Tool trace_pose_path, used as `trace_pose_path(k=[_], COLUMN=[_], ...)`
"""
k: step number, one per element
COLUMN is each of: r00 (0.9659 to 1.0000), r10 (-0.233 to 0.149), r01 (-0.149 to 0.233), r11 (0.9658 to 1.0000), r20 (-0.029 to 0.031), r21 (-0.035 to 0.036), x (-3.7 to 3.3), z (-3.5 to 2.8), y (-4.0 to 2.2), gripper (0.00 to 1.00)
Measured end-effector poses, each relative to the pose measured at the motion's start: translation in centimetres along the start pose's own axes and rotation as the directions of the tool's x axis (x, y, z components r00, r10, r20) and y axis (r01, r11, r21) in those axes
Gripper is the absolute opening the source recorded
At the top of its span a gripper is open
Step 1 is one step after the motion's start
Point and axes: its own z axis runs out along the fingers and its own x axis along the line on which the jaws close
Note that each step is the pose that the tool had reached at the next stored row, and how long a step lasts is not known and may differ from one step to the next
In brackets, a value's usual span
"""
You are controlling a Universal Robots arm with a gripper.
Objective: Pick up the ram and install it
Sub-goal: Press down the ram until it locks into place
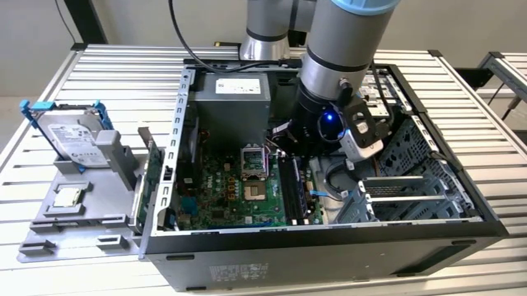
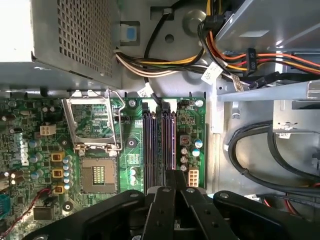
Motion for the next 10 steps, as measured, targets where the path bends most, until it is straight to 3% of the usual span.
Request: trace_pose_path(k=[10], r00=[1.0000], r10=[0.000], r01=[0.000], r11=[1.0000], r20=[0.0000], r21=[0.0000], x=[0.00], z=[-0.12], y=[0.00], gripper=[0.00])
